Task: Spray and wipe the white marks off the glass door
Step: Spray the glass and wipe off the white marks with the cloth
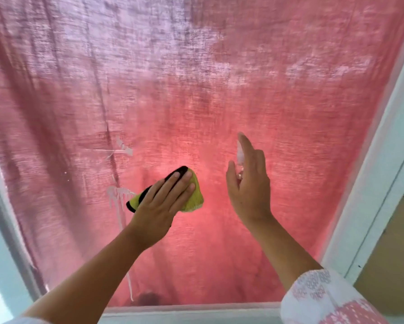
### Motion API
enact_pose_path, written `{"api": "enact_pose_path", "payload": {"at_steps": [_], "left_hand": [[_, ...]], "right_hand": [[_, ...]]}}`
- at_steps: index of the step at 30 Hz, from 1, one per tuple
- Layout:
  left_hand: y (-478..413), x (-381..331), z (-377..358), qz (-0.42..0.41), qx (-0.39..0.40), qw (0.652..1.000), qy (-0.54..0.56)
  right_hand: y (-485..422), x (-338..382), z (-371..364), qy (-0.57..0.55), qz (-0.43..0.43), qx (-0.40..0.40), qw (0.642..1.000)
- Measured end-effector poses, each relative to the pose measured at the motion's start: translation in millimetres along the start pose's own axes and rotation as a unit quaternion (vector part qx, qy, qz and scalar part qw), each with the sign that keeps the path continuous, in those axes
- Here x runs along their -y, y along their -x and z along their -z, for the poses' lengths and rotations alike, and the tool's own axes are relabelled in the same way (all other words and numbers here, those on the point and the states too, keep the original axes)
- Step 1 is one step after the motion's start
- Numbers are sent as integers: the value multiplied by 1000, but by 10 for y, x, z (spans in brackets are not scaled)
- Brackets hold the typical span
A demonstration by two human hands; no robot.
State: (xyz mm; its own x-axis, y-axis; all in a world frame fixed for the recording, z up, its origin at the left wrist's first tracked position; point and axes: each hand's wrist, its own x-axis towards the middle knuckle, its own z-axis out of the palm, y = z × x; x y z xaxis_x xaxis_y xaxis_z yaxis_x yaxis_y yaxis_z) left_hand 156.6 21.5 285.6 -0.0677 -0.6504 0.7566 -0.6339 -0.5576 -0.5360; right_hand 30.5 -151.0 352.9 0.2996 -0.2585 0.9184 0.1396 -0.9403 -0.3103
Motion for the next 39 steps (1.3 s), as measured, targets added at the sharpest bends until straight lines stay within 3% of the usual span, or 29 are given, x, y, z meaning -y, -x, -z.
{"api": "enact_pose_path", "payload": {"at_steps": [4, 8, 10, 12, 17, 20, 22, 26, 28, 30, 33, 39], "left_hand": [[-151, 18, 167, 30, -3, 1000, 7], [-700, 18, 299, 235, -52, 968, 68], [-863, -59, 280, 271, -65, 956, 96], [-812, -154, 178, 239, -68, 966, 70], [-202, -283, -51, 27, -15, 1000, -1], [-19, -271, -8, 0, 26, 1000, 3], [-121, -236, 41, 47, 19, 999, 1], [-919, -179, 224, 274, -61, 956, 87], [-1220, -178, 275, 295, -96, 946, 91], [-1241, -203, 200, 254, -112, 958, 72], [-986, -258, 26, 111, -115, 986, 40], [-383, -225, -80, -91, -24, 995, -12]], "right_hand": [[-22, -22, -14, -15, 15, -1, 1000], [-85, -14, 2, -21, 18, -13, 1000], [-85, -32, 6, -34, 8, -18, 999], [-54, -53, -5, -50, -1, -20, 999], [150, -99, -128, -71, -8, -21, 997], [347, -139, -160, -71, -3, 3, 997], [460, -161, -148, -62, 7, 7, 998], [504, -208, -84, -41, -18, -12, 999], [478, -213, -51, -35, -25, -27, 999], [449, -209, -37, -30, -32, -46, 998], [447, -176, -100, -44, -66, -87, 993], [675, -80, -288, -60, -145, -165, 974]]}}
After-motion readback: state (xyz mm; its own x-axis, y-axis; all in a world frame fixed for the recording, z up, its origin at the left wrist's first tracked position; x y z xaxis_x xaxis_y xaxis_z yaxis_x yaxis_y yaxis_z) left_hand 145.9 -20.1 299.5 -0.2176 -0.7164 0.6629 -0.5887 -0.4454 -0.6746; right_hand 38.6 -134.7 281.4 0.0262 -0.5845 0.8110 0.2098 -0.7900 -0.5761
